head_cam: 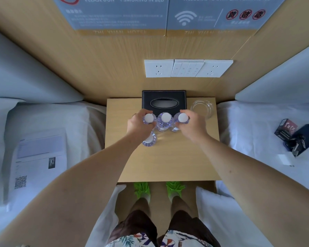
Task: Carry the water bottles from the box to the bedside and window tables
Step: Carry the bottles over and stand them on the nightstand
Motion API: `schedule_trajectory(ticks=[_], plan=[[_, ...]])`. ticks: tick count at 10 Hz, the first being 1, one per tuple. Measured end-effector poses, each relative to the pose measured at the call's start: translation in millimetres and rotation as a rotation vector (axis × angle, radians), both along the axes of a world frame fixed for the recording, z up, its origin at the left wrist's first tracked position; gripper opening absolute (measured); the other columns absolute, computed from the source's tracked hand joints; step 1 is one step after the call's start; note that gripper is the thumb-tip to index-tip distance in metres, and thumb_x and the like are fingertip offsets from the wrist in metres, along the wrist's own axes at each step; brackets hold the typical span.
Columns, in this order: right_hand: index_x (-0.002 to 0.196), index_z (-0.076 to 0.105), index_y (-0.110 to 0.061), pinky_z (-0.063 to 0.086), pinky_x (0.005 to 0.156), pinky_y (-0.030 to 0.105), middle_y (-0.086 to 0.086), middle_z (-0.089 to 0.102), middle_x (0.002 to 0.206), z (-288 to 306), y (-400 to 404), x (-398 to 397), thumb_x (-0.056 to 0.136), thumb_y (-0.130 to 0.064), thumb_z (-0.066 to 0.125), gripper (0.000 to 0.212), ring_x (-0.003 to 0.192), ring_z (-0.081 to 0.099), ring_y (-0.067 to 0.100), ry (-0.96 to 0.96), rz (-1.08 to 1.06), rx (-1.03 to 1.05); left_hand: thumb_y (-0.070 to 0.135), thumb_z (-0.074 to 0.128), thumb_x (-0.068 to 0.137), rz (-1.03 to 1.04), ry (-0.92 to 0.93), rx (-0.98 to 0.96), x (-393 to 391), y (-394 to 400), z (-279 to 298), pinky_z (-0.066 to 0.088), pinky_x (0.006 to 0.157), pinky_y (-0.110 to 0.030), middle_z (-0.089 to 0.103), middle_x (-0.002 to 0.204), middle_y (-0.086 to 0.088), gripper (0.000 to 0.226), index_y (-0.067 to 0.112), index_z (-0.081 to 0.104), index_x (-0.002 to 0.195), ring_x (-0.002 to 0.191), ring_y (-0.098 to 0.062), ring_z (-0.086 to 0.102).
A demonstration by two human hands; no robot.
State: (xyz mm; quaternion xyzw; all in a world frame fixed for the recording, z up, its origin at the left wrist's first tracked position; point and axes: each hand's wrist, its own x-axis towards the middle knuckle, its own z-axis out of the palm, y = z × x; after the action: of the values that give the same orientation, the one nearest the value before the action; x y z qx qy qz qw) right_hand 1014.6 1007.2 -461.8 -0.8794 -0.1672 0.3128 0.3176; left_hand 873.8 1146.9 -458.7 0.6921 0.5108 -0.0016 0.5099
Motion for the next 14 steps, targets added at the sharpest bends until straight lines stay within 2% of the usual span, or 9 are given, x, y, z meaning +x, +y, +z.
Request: schedule_trajectory(ticks=[3, 5, 6, 8, 9, 10, 11, 12, 14], plan=[[0.138, 0.060, -0.016, 0.042, 0.081, 0.023, 0.008, 0.068, 0.126, 3.7, -2.0, 2.3, 0.082, -0.016, 0.080, 0.059, 0.110, 0.063, 0.023, 0.018, 0.004, -0.029, 0.022, 0.075, 0.089, -0.069, 0.011, 0.014, 2.4, -0.6, 2.1, 0.054, 0.091, -0.036, 0.059, 0.114, 0.003, 0.049, 0.031, 0.059, 0.134, 0.105, -0.022, 0.059], [0.152, 0.042, -0.016, 0.045, 0.098, 0.028, 0.005, 0.061, 0.139, 11.4, -5.1, 2.1, 0.077, -0.015, 0.085, 0.086, 0.124, 0.058, 0.025, 0.075, 0.043, -0.095, 0.033, 0.079, 0.085, -0.112, 0.097, -0.069, -0.6, -2.0, 9.3, 0.053, 0.095, -0.041, 0.053, 0.134, -0.003, 0.093, 0.039, 0.022, 0.158, 0.116, -0.027, 0.055], [0.128, 0.054, -0.010, 0.044, 0.077, 0.030, 0.007, 0.066, 0.116, 12.1, -6.4, 0.2, 0.078, -0.015, 0.081, 0.058, 0.099, 0.060, 0.029, 0.034, -0.036, -0.209, 0.033, 0.083, 0.081, -0.059, 0.149, -0.114, -12.9, -3.5, 9.5, 0.045, 0.092, -0.036, 0.044, 0.152, -0.004, 0.103, 0.030, 0.016, 0.160, 0.129, -0.029, 0.050], [0.097, 0.065, -0.010, 0.048, 0.068, 0.032, 0.009, 0.069, 0.097, 11.1, -17.0, -35.0, 0.078, -0.012, 0.064, 0.019, 0.090, 0.065, 0.034, 0.027, 0.008, -0.351, 0.053, 0.074, 0.072, 0.253, 0.014, -0.471, -38.5, -16.1, 8.7, 0.050, 0.105, -0.047, 0.052, 0.140, -0.011, 0.083, 0.019, 0.045, 0.141, 0.117, -0.027, 0.058], [0.091, 0.067, -0.020, 0.051, 0.071, 0.028, -0.007, 0.064, 0.082, 12.2, -5.8, -54.8, 0.076, -0.021, 0.080, 0.020, 0.082, 0.065, 0.018, 0.131, 0.169, -0.158, 0.039, 0.066, 0.095, 0.355, -0.047, -0.541, -39.2, -16.7, 5.6, 0.053, 0.102, -0.045, 0.056, 0.140, -0.014, 0.049, 0.010, 0.055, 0.132, 0.126, -0.031, 0.058], [0.102, 0.071, -0.025, 0.040, 0.059, 0.012, -0.017, 0.059, 0.069, 19.2, 8.1, -67.3, 0.072, -0.030, 0.088, 0.035, 0.065, 0.056, -0.003, 0.108, 0.375, 0.005, 0.024, 0.056, 0.101, 0.318, -0.060, -0.577, -40.9, -16.9, 10.4, 0.050, 0.106, -0.049, 0.052, 0.147, -0.018, 0.046, 0.003, 0.052, 0.142, 0.133, -0.033, 0.054], [0.101, 0.075, -0.023, 0.041, 0.061, 0.025, -0.007, 0.068, 0.077, 19.4, 13.0, -73.7, 0.077, -0.030, 0.085, 0.027, 0.071, 0.059, 0.006, 0.071, 0.461, 0.051, 0.019, 0.052, 0.101, 0.277, -0.026, -0.581, -39.2, -19.9, 18.6, 0.050, 0.105, -0.046, 0.054, 0.143, -0.017, 0.042, 0.002, 0.052, 0.140, 0.128, -0.031, 0.056], [0.097, 0.076, -0.021, 0.036, 0.057, 0.026, -0.001, 0.068, 0.077, 19.7, 13.3, -71.7, 0.081, -0.026, 0.079, 0.016, 0.069, 0.057, 0.012, 0.000, 0.438, 0.039, 0.015, 0.052, 0.101, 0.208, -0.022, -0.565, -37.6, -19.8, 17.2, 0.052, 0.100, -0.040, 0.057, 0.126, -0.010, 0.014, 0.011, 0.064, 0.107, 0.107, -0.025, 0.059], [0.081, 0.068, -0.012, 0.032, 0.056, 0.031, 0.010, 0.061, 0.073, 24.2, 19.0, -63.9, 0.088, -0.020, 0.070, 0.010, 0.070, 0.053, 0.026, -0.071, 0.458, -0.024, 0.040, 0.050, 0.100, 0.181, 0.174, -0.312, -40.8, 0.0, 8.6, 0.051, 0.100, -0.043, 0.062, 0.124, -0.012, 0.038, 0.016, 0.061, 0.128, 0.107, -0.033, 0.058]])
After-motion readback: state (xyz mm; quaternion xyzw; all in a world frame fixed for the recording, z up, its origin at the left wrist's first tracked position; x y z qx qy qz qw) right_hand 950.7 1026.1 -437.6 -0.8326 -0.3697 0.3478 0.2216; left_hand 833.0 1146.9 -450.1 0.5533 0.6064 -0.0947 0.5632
